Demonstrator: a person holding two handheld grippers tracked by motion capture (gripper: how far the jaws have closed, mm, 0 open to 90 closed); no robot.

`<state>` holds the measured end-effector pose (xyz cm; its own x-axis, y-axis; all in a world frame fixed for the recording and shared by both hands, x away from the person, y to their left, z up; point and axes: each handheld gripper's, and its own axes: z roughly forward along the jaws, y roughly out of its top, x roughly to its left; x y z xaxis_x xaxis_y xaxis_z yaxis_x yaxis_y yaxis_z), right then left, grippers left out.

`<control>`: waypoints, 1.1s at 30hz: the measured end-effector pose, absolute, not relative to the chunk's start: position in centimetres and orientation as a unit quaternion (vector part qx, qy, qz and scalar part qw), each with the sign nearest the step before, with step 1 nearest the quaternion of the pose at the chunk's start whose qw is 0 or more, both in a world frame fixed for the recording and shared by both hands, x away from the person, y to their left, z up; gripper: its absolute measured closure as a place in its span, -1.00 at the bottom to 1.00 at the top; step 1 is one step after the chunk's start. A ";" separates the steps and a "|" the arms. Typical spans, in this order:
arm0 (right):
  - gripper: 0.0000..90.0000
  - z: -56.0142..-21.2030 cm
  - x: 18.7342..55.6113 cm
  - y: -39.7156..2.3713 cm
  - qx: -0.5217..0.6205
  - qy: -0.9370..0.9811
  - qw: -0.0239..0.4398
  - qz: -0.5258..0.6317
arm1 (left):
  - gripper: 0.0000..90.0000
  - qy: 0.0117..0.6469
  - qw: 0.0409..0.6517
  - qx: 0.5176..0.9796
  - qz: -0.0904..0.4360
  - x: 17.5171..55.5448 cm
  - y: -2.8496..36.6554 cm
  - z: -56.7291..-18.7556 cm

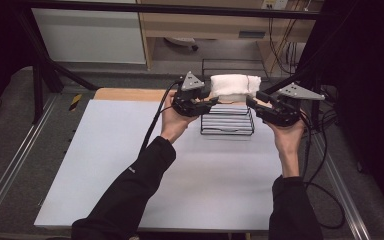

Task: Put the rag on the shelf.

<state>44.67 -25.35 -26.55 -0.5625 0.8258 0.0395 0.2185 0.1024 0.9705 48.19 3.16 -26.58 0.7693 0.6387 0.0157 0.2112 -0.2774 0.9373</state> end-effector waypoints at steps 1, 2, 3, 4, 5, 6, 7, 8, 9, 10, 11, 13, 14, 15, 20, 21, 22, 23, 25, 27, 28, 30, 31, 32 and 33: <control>-0.09 -26.4 44.5 -25.3 0.378 0.689 0.273 0.555 | 0.19 0.275 0.536 0.773 0.199 48.0 3.4 -26.5; -0.17 -26.3 44.4 -25.2 0.379 0.690 0.270 0.554 | 0.12 0.274 0.534 0.775 0.199 47.9 3.6 -26.5; -0.26 -26.2 44.3 -25.1 0.378 0.692 0.269 0.553 | 0.05 0.276 0.530 0.777 0.199 47.8 3.7 -26.5; -0.37 -26.2 44.2 -25.0 0.377 0.693 0.267 0.553 | -0.02 0.276 0.528 0.778 0.198 47.7 4.0 -26.5; -0.45 -26.2 44.1 -24.8 0.378 0.695 0.263 0.553 | -0.08 0.275 0.526 0.780 0.195 47.5 4.2 -26.5; -0.50 -26.2 44.0 -24.7 0.379 0.695 0.257 0.554 | -0.13 0.278 0.526 0.780 0.193 47.4 4.5 -26.7; -0.56 -26.3 43.9 -24.6 0.379 0.697 0.254 0.554 | -0.20 0.280 0.526 0.780 0.193 47.2 4.8 -26.8; -0.63 -26.5 43.7 -24.5 0.379 0.696 0.254 0.554 | -0.26 0.281 0.525 0.779 0.194 47.0 5.2 -27.0; -0.71 -26.6 43.7 -24.5 0.379 0.698 0.252 0.553 | -0.31 0.283 0.523 0.780 0.193 46.9 5.5 -27.2; -0.77 -26.8 43.6 -24.5 0.380 0.700 0.249 0.551 | -0.35 0.285 0.522 0.780 0.193 46.8 5.9 -27.5; -0.81 -27.1 43.6 -24.5 0.382 0.700 0.245 0.551 | -0.38 0.287 0.522 0.780 0.192 46.6 6.3 -27.7; -0.86 -27.6 43.4 -24.5 0.385 0.704 0.236 0.548 | -0.46 0.293 0.517 0.783 0.185 46.4 7.1 -28.3; -0.88 -27.9 43.3 -24.5 0.387 0.705 0.233 0.547 | -0.49 0.295 0.517 0.782 0.184 46.3 7.5 -28.6; -0.90 -28.2 43.2 -24.6 0.389 0.706 0.228 0.547 | -0.52 0.296 0.517 0.782 0.182 46.1 8.0 -28.9; -0.96 -29.8 42.7 -24.5 0.387 0.715 0.213 0.541 | -0.78 0.308 0.503 0.787 0.179 45.1 10.3 -30.9; -0.97 -30.1 42.6 -24.5 0.389 0.717 0.210 0.540 | -0.80 0.310 0.501 0.788 0.177 44.9 10.9 -31.3; -0.98 -30.4 42.5 -24.4 0.388 0.719 0.208 0.538 | -0.83 0.312 0.499 0.789 0.177 44.6 11.5 -31.7; -0.99 -30.7 42.3 -24.4 0.387 0.720 0.205 0.538 | -0.85 0.315 0.497 0.789 0.176 44.4 12.0 -32.0; -0.99 -31.2 42.0 -24.2 0.384 0.723 0.201 0.539 | -0.86 0.320 0.496 0.788 0.175 43.8 13.2 -32.7; -0.99 -31.7 41.7 -24.1 0.382 0.724 0.196 0.541 | -0.88 0.323 0.494 0.788 0.175 43.2 14.4 -33.4; -0.99 -32.0 41.6 -24.0 0.381 0.725 0.194 0.540 | -0.88 0.324 0.491 0.789 0.177 42.9 14.9 -33.8; -0.99 -32.5 41.3 -23.9 0.378 0.726 0.194 0.541 | -0.88 0.329 0.486 0.790 0.177 42.2 16.0 -34.6; -0.99 -32.8 41.1 -23.8 0.378 0.727 0.192 0.539 | -0.88 0.332 0.483 0.791 0.177 42.0 16.6 -35.0; -0.99 -33.1 41.0 -23.7 0.379 0.728 0.190 0.539 | -0.88 0.336 0.483 0.789 0.177 41.6 17.2 -35.4; -0.99 -33.4 40.9 -23.7 0.380 0.729 0.187 0.538 | -0.88 0.341 0.482 0.788 0.176 41.4 17.8 -35.8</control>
<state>40.87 -23.73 -33.44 -0.6416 0.7550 0.1354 0.3527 0.1336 0.9262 41.36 17.75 -35.76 0.7059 0.7065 -0.0506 0.3663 -0.3030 0.8798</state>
